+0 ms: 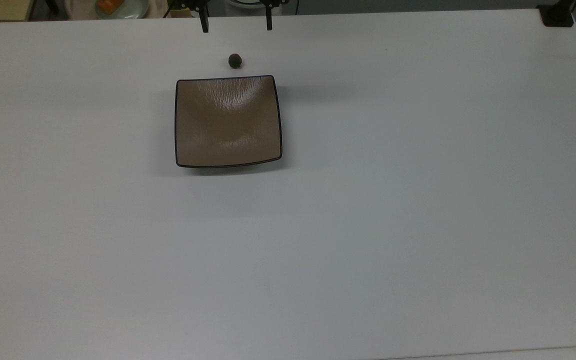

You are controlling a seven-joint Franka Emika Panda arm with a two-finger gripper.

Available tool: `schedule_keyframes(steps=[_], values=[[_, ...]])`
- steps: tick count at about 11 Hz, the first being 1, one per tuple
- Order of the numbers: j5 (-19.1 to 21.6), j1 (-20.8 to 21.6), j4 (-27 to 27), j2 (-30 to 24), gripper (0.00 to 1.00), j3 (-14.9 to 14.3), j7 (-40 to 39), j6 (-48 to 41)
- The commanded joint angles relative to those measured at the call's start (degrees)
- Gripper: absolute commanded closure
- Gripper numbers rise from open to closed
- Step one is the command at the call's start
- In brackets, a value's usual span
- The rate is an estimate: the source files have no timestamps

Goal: Strawberries on a ceramic plate
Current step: 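Move the open gripper toward the red strawberry beside the plate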

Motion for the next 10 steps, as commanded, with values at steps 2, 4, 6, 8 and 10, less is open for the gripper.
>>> schedule_keyframes(steps=[2, 4, 6, 8, 10], values=[[1.0, 0.3, -2.8, -1.2, 0.0, -0.2, 0.0, 0.6], [1.1, 0.4, -4.7, -1.4, 0.0, 0.1, -2.6, 0.1], [1.0, 0.3, -5.3, -1.9, 0.0, 0.1, -12.7, -4.8], [0.5, -0.3, -6.2, -2.9, 0.0, 0.0, -27.9, -12.0], [0.0, -0.1, -11.9, -5.7, 0.0, 0.0, -32.6, -11.9]])
